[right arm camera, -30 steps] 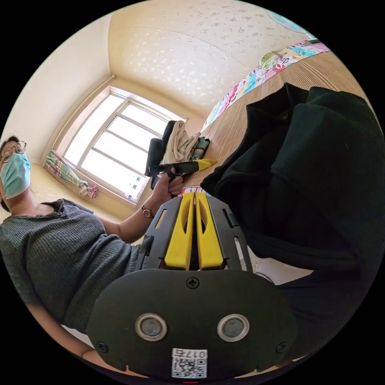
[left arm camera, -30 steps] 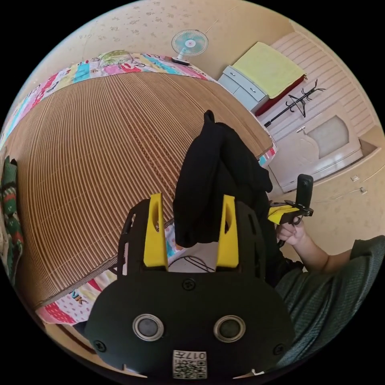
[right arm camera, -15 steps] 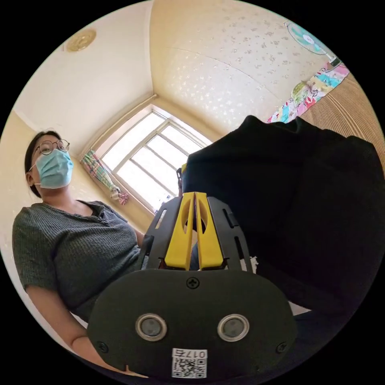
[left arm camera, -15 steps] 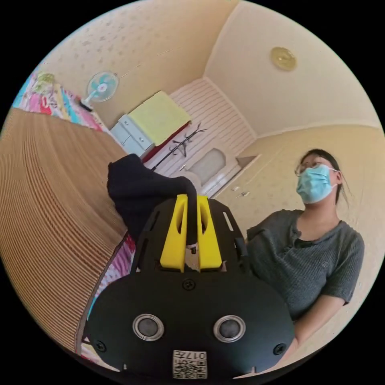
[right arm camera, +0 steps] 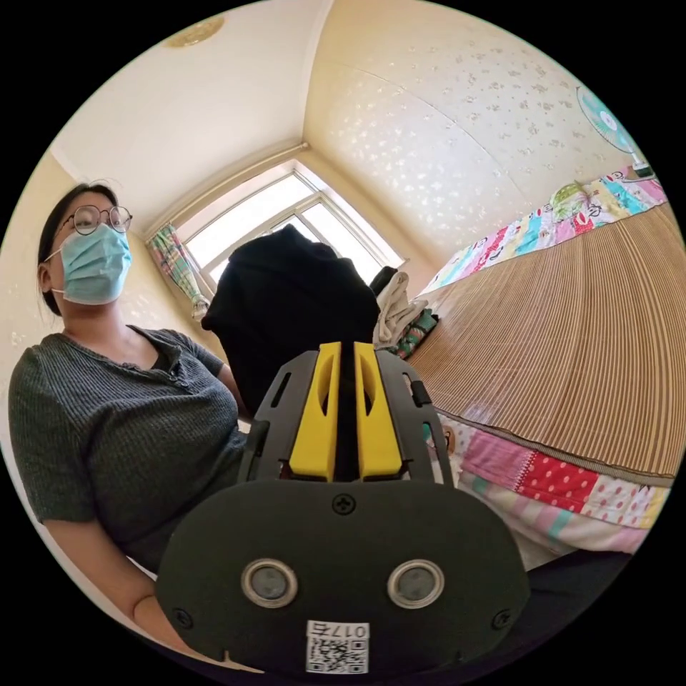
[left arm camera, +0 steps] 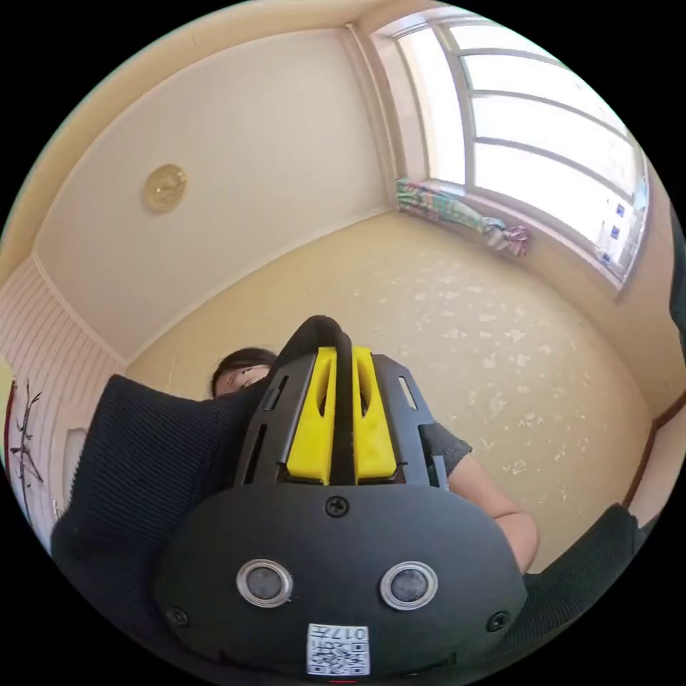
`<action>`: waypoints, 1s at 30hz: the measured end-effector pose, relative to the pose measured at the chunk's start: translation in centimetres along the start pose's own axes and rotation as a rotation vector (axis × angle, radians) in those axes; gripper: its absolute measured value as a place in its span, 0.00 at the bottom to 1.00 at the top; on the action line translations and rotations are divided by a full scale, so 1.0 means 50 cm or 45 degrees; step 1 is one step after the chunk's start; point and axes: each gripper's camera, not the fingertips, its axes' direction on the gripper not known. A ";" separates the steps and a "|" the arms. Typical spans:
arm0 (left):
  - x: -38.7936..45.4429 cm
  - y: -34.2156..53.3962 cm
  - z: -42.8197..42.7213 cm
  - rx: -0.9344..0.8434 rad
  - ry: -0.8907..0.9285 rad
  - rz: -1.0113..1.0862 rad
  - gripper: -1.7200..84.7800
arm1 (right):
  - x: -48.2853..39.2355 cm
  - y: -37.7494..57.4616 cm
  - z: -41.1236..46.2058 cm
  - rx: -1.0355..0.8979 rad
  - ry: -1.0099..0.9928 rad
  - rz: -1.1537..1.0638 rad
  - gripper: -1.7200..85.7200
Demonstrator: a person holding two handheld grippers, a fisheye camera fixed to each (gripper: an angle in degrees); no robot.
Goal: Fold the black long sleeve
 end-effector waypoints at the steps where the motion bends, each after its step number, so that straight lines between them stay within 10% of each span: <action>1: -0.005 0.008 0.009 0.036 0.042 -0.015 0.06 | 0.000 0.003 0.011 -0.015 0.021 0.011 0.11; 13: 0.069 0.073 0.084 0.028 -0.133 -0.043 0.06 | -0.067 0.043 0.090 -0.094 -0.165 -0.180 0.09; 23: 0.245 -0.079 0.117 -0.475 -1.231 -0.149 0.07 | -0.505 -0.105 -0.107 0.528 0.764 -0.428 0.08; 30: 0.222 -0.085 0.203 -0.832 -2.104 -0.165 0.06 | -0.685 -0.089 -0.035 0.958 0.940 -0.452 0.08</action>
